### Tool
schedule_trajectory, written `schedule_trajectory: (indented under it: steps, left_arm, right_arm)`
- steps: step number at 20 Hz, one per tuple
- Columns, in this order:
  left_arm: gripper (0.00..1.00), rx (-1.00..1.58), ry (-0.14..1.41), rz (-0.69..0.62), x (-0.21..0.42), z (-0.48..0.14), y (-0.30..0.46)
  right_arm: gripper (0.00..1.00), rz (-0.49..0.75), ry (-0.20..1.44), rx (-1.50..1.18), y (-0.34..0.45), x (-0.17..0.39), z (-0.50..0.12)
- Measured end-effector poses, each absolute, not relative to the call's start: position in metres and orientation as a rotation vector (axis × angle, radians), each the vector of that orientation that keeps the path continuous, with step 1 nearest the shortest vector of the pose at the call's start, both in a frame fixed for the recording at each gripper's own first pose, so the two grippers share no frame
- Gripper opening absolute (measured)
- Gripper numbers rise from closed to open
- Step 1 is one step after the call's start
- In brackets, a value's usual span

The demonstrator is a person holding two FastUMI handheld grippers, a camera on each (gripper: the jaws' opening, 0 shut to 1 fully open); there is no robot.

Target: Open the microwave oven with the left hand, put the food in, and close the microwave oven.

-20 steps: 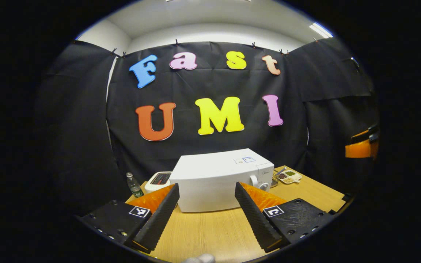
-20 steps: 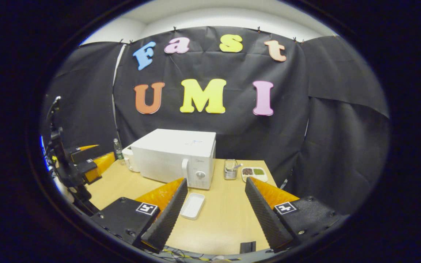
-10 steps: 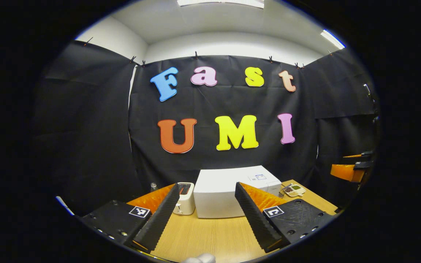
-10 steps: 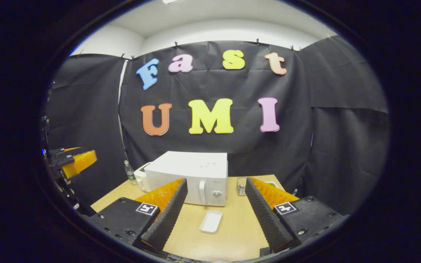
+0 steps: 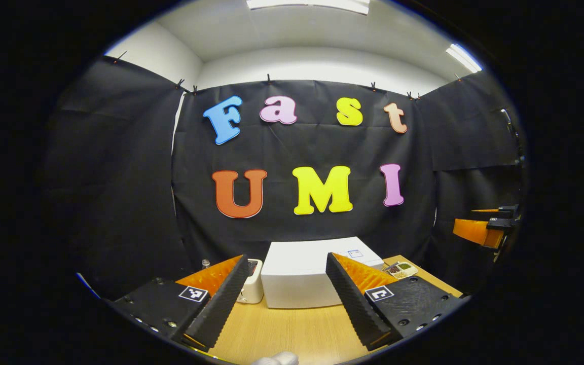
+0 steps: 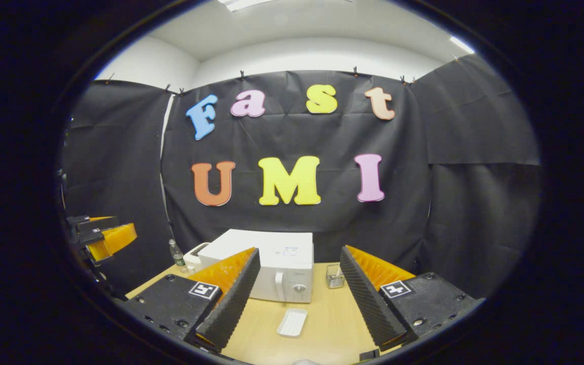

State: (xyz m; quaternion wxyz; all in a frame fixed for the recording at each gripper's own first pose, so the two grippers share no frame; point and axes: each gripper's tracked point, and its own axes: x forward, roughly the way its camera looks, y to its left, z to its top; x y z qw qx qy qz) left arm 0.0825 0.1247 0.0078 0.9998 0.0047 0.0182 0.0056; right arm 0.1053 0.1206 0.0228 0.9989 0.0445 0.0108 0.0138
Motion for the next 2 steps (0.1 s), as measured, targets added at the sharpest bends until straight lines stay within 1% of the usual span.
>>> schedule_trajectory:
  steps: [1, 2]
  left_arm:
    - [0.96, 0.004, 0.033, 0.014, 0.0852, 0.0098, 0.1241]
    - [0.96, -0.004, 0.028, 0.011, 0.0852, 0.0108, 0.1233]
  right_arm:
    - [1.0, 0.026, 0.019, 0.09, 0.12, 0.1071, 0.0236]
    - [0.91, 0.023, 0.018, 0.088, 0.119, 0.1085, 0.0245]
